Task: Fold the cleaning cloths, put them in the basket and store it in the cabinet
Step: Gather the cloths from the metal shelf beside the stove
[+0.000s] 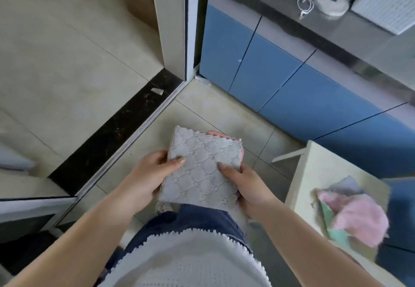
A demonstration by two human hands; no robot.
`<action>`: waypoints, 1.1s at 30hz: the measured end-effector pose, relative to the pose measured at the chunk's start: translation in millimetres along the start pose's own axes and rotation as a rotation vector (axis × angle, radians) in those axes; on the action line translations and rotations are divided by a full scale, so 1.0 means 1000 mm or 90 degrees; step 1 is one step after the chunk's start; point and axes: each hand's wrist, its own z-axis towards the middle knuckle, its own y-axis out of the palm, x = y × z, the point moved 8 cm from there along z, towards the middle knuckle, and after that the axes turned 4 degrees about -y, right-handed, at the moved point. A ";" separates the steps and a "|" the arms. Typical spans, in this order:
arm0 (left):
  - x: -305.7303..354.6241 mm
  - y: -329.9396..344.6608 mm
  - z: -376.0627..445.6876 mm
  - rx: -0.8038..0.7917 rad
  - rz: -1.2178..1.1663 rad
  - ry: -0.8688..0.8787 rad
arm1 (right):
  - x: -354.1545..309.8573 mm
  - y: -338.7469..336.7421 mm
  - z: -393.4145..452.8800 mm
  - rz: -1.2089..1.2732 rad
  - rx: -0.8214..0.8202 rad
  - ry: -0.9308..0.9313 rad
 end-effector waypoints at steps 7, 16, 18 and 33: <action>0.050 -0.044 0.035 -0.022 0.009 -0.013 | -0.033 0.042 0.048 -0.019 0.046 -0.025; 0.144 -0.068 0.121 -0.057 0.060 -0.008 | -0.097 0.051 0.135 -0.043 0.154 -0.073; 0.172 -0.066 0.149 -0.067 0.069 -0.004 | -0.118 0.054 0.157 -0.022 0.147 -0.061; 0.354 0.017 0.296 -0.194 0.207 0.000 | -0.288 0.020 0.239 0.144 0.255 -0.170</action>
